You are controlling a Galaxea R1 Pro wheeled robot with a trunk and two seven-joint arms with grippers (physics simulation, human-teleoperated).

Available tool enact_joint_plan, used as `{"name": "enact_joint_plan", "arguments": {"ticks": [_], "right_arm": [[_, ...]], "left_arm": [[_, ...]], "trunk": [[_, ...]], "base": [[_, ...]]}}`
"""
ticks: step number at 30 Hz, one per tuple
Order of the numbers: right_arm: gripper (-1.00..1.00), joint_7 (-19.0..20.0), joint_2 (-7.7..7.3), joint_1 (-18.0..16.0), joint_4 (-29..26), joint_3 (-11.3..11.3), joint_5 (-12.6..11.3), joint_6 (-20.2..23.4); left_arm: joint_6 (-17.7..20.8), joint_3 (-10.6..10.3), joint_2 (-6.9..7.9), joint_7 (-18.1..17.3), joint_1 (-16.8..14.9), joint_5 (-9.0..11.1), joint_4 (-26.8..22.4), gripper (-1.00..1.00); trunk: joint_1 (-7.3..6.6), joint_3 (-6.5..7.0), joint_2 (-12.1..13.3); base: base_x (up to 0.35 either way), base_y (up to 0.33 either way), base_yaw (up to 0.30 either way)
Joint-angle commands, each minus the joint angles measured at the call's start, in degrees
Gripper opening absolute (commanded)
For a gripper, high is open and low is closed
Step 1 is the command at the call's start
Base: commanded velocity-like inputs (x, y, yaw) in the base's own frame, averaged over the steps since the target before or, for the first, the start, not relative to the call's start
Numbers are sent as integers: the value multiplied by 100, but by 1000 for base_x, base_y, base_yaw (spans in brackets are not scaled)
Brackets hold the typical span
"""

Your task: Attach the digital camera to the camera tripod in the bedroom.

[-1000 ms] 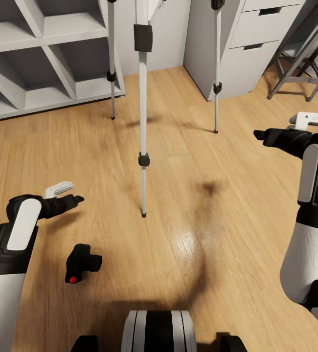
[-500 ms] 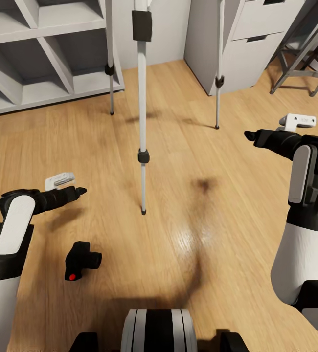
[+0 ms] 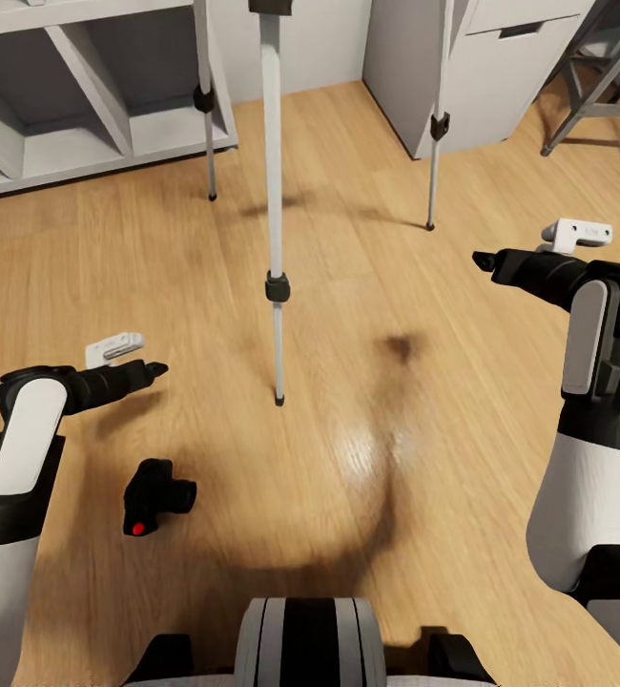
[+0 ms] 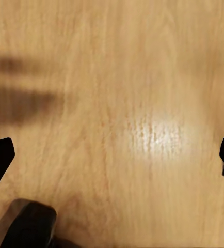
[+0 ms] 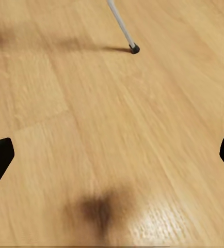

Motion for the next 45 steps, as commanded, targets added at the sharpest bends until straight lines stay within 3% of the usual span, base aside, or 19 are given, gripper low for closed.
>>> {"name": "enact_joint_plan", "arguments": {"ticks": [1,9,13,17,19,20,22,23,25,26,29,30,32,33,38,39,43,45], "right_arm": [[100,-1,1,-14,0,-3,-28,26],[100,-23,85,-123,27,4,-43,26],[100,-29,143,-308,103,1,-47,26],[100,-31,176,-581,288,0,-49,26],[100,-32,203,-779,424,-1,-49,26],[100,-32,203,-779,424,-1,-49,26],[100,-33,242,-940,513,-1,-46,26],[100,-33,242,-940,513,-1,-46,26],[100,-33,298,-1049,561,2,-42,26],[100,-33,298,-1049,561,2,-42,26],[100,-34,384,-1158,589,6,-31,26],[100,-34,384,-1158,589,6,-31,26],[100,-34,444,-1224,594,9,-26,26],[100,-34,444,-1224,594,9,-26,26],[100,-34,592,-1519,604,5,-12,26],[100,-34,592,-1519,604,5,-12,26],[100,-34,639,-1632,613,5,-8,26],[100,-36,645,-1637,615,3,-7,26]], "left_arm": [[15,5,0,59,-10,59,-5,100],[15,32,5,63,-103,45,-6,100],[15,142,14,66,-238,53,0,100],[15,269,31,112,-446,157,18,100],[15,320,87,233,-618,349,14,100],[15,320,87,233,-618,349,14,100],[15,343,205,475,-805,697,3,100],[15,343,205,475,-805,697,3,100],[15,334,346,860,-1006,1199,-3,100],[15,334,346,860,-1006,1199,-3,100],[15,235,547,1618,-1337,2116,-9,100],[15,235,547,1618,-1337,2116,-9,100],[15,130,681,2099,-1545,2720,-11,100],[15,130,681,2099,-1545,2720,-11,100],[15,-123,942,2944,-1964,3939,-14,100],[15,-123,942,2944,-1964,3939,-14,100],[15,-192,1065,3155,-2085,4403,-15,100],[15,-198,1092,3175,-2097,4478,-15,100]], "trunk": [[1,-26,-3],[22,-203,-14],[32,-292,-19],[43,-381,-24],[43,-381,-24],[43,-381,-24],[43,-381,-24],[43,-381,-24],[43,-381,-24],[43,-381,-24],[43,-381,-24],[43,-381,-24],[43,-381,-24],[43,-381,-24],[48,-425,-27],[50,-447,-28],[61,-536,-34],[66,-580,-36]], "base": [[0,0,0],[0,0,0],[0,0,0],[0,0,0],[0,0,0],[0,0,0],[0,0,0],[0,0,0],[0,0,0],[0,0,0],[0,0,0],[0,0,0],[0,0,0],[0,0,0],[0,0,0],[0,0,0],[0,0,0],[0,0,0]]}}
